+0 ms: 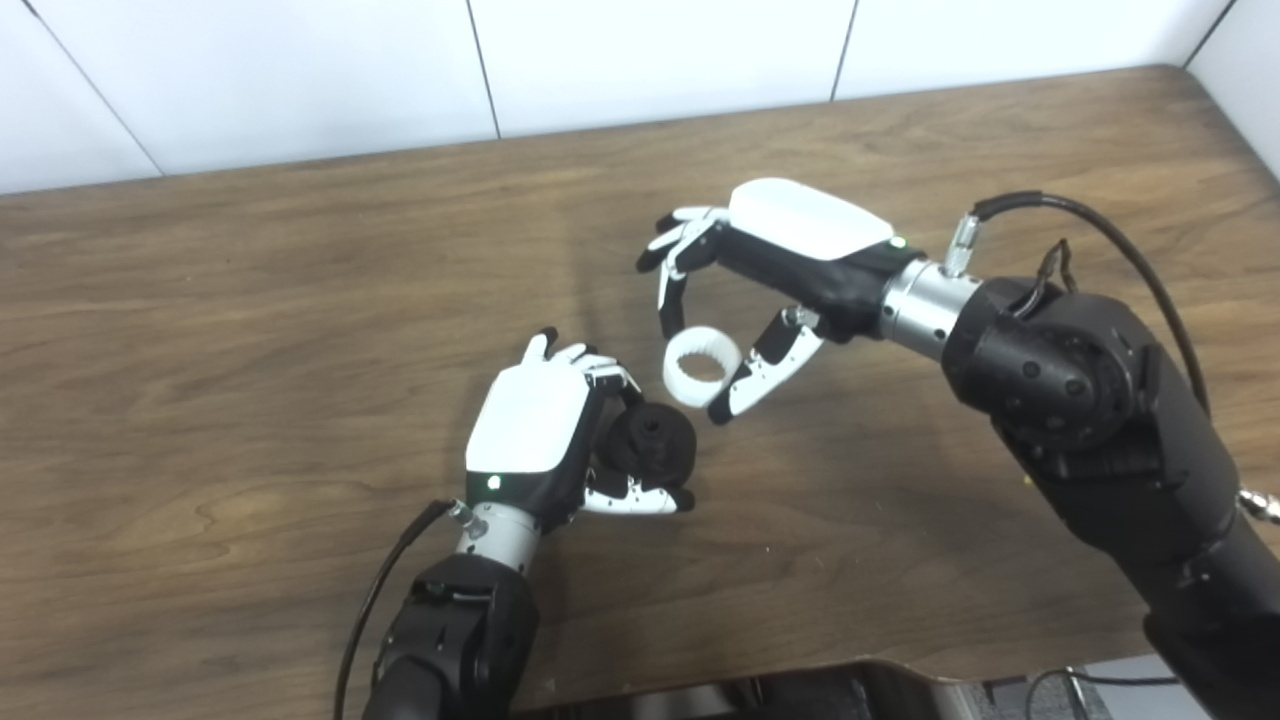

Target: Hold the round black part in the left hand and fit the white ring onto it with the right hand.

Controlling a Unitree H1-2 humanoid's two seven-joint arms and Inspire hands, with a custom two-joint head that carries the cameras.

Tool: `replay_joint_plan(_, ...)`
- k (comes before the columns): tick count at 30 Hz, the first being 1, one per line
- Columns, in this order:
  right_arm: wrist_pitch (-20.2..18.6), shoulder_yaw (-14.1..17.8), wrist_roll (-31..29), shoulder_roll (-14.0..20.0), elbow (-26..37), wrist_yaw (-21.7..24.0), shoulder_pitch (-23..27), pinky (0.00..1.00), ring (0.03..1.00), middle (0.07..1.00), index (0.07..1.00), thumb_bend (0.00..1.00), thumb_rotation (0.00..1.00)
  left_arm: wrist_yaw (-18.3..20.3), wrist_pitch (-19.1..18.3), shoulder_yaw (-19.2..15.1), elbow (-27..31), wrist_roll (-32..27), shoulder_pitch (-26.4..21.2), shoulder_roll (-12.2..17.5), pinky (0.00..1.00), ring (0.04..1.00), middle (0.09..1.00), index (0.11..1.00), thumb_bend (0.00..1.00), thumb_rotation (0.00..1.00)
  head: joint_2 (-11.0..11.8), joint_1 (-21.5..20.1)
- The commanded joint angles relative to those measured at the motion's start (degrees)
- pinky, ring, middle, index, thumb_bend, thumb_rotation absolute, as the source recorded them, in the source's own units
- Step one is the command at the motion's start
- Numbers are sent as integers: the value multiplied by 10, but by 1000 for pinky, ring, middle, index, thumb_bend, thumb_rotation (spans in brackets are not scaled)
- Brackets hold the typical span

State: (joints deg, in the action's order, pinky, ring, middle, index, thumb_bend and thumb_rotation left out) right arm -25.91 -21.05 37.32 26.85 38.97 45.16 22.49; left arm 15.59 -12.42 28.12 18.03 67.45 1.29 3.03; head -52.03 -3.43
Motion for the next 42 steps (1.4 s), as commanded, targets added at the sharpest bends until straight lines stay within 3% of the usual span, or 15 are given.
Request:
replay_joint_plan(1, 10, 3, 1, -5, 20, 1, 10, 800, 924, 824, 483, 525, 142, 6, 2, 7, -11, 4, -4, -4, 995, 870, 770, 482, 525, 54, -3, 0)
replay_joint_plan(5, 6, -3, -3, -12, 22, 9, 2, 842, 940, 832, 484, 524, 140, 6, 1, 8, -12, 4, -7, -5, 988, 866, 769, 482, 525, 54, -7, 4)
replay_joint_plan(20, 54, -24, 27, -40, -13, -13, -31, 894, 948, 843, 484, 524, 136, 20, -7, 8, -6, 6, -9, -10, 999, 870, 767, 481, 525, 52, -9, 7)
replay_joint_plan(29, 92, -19, 41, -50, -39, -37, -42, 893, 944, 838, 484, 524, 134, 25, -8, 9, -3, 9, -9, -13, 1000, 880, 772, 481, 525, 53, -9, 7)
replay_joint_plan(42, 112, -7, 46, -56, -58, -46, -38, 872, 940, 831, 484, 523, 135, 32, -9, 10, 1, 11, -8, -15, 1000, 884, 776, 481, 525, 53, -9, 6)
